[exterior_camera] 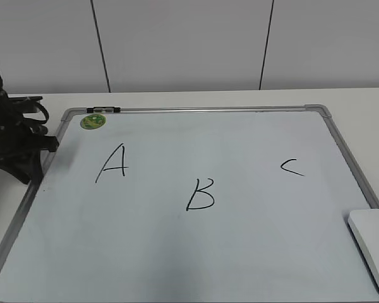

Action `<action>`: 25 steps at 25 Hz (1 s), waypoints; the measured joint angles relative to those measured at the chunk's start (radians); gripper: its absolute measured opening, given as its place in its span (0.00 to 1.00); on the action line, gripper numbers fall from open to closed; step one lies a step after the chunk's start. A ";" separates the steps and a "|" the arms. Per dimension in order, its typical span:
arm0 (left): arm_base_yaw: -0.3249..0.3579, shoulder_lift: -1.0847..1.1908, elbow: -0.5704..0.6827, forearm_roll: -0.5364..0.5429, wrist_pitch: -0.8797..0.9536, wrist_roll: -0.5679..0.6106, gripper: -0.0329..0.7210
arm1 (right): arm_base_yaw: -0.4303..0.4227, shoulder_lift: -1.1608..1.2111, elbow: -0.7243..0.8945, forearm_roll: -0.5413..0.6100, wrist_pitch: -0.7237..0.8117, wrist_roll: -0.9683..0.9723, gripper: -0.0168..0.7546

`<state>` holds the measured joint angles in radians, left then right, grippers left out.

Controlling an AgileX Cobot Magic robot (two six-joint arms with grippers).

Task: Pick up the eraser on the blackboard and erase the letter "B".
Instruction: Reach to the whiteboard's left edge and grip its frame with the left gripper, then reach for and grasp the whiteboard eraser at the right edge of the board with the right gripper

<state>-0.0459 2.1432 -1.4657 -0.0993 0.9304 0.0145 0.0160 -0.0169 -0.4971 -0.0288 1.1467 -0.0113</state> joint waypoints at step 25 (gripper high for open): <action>0.000 0.000 0.000 -0.011 -0.004 -0.002 0.10 | 0.000 0.446 -0.115 0.105 0.073 -0.029 0.79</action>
<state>-0.0459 2.1432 -1.4657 -0.1103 0.9261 0.0127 0.0160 0.4287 -0.6123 0.0767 1.2195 -0.0405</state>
